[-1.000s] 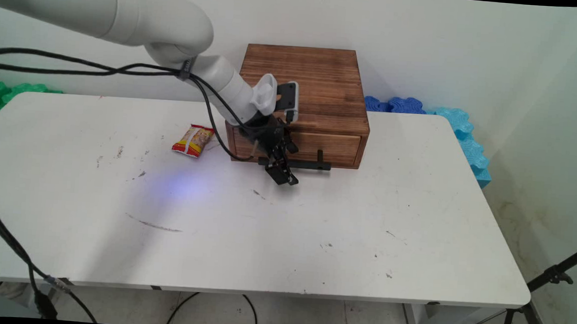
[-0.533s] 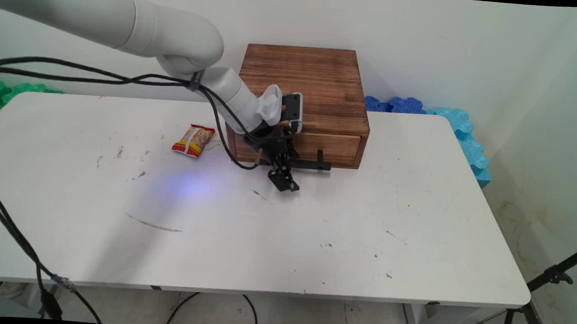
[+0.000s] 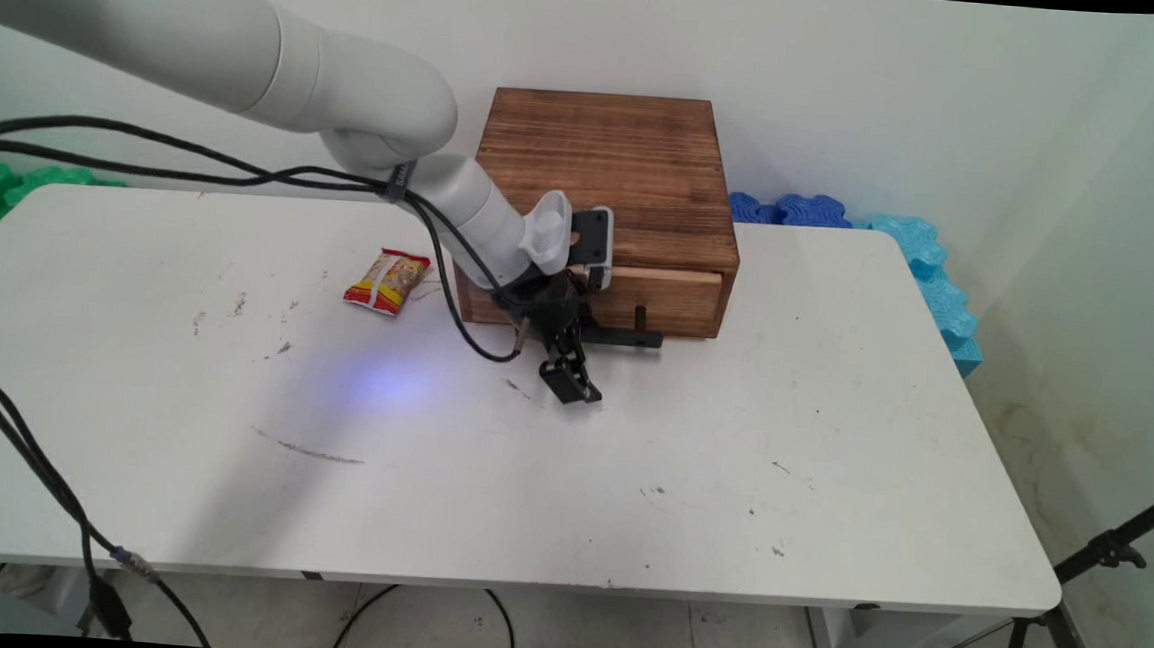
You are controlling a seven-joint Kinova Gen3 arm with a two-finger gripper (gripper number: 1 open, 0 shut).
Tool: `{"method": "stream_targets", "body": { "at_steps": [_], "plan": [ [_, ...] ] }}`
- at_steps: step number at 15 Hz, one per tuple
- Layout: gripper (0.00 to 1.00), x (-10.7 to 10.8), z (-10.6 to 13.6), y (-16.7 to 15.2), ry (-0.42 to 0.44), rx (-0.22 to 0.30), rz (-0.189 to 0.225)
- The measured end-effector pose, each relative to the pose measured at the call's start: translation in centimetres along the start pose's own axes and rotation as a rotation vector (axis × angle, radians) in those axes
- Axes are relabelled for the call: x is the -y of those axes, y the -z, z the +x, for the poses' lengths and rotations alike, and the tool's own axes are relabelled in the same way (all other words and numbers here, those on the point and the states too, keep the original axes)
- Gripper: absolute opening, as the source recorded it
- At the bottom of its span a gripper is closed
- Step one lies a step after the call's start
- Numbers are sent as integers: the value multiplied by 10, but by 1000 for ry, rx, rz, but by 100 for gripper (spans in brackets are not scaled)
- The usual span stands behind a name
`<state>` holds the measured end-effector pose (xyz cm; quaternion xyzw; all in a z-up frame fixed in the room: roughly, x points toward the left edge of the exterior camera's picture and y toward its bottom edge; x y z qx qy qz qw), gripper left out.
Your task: Open the drawer
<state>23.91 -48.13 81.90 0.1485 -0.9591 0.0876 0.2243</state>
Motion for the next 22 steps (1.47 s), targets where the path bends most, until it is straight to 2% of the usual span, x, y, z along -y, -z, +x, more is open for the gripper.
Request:
{"method": "stream_targets", "body": {
  "at_steps": [6,12,22],
  "plan": [
    [100,-36,0,2,-27,13,0],
    [100,-79,-3,1,-43,27,17],
    [100,-142,8,6,-24,14,34]
  ]
}}
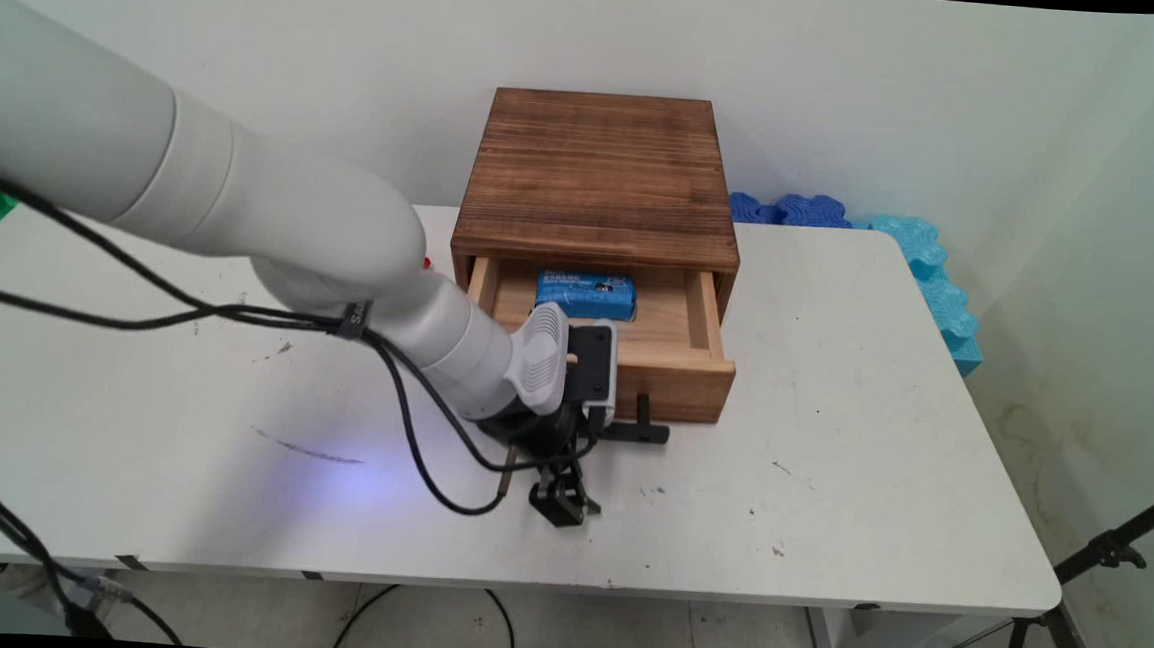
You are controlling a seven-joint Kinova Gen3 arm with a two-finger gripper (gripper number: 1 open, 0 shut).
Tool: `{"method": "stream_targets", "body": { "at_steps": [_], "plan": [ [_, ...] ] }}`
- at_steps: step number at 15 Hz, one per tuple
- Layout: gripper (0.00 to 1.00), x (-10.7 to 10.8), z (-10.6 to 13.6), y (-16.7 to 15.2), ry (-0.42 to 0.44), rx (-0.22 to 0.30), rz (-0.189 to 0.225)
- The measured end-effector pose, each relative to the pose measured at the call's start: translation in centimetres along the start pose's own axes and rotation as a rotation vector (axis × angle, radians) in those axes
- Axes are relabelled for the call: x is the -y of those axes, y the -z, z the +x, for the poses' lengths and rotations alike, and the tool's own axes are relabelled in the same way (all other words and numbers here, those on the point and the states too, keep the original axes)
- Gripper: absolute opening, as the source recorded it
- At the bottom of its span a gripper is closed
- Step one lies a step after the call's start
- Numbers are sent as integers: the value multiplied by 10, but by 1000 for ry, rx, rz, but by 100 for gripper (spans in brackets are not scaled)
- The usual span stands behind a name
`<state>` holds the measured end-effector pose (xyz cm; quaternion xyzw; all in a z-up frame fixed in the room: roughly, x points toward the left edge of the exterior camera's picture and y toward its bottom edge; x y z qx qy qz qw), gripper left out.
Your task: Open the drawer
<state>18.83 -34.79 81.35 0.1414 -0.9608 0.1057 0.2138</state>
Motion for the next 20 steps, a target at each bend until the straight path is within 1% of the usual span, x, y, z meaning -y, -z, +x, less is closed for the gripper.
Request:
{"method": "stream_targets", "body": {
  "at_steps": [5,9,15,20],
  "plan": [
    [100,-27,2,9,9,0,-11],
    [100,-44,0,16,12,2,-23],
    [100,-69,0,23,22,2,-48],
    [100,-84,1,28,22,-4,-64]
  ]
}}
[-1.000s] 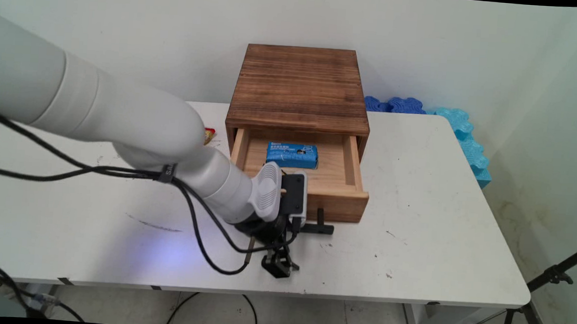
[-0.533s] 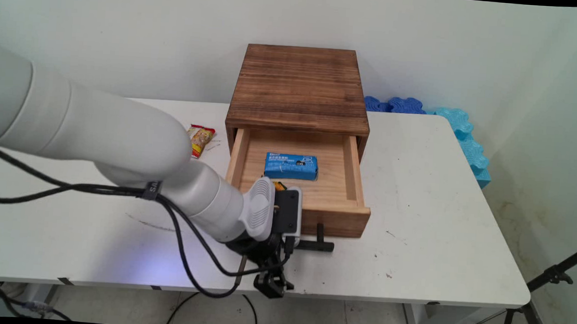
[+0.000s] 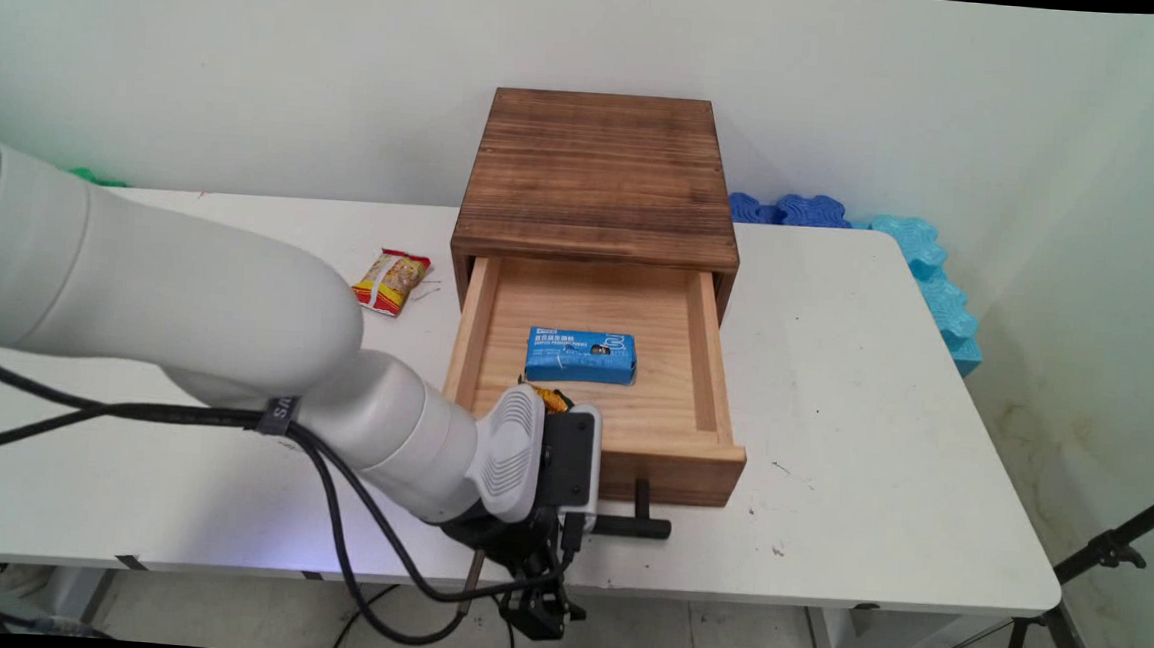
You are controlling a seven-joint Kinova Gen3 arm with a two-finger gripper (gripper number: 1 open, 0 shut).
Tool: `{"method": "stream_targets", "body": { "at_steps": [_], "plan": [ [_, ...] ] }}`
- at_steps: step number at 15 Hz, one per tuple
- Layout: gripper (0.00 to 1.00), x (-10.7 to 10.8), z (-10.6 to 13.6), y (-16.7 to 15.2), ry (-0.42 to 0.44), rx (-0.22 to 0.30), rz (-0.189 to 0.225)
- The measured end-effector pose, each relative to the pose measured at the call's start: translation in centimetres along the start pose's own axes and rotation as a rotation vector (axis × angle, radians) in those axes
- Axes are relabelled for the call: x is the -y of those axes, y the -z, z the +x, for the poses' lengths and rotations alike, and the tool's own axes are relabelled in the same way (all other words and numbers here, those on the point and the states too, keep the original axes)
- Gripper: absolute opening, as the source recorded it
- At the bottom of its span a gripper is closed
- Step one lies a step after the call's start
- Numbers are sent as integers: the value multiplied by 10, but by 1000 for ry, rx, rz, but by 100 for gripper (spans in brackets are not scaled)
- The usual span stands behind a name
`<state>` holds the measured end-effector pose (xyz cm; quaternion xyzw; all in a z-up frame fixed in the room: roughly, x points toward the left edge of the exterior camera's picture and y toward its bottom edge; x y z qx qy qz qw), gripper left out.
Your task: Open the drawer
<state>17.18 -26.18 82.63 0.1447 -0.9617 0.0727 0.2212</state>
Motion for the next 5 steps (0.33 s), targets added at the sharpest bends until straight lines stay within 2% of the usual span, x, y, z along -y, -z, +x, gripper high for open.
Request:
{"method": "stream_targets", "body": {
  "at_steps": [5],
  "plan": [
    [100,-10,-2,2,-3,-8,-10]
  ]
}}
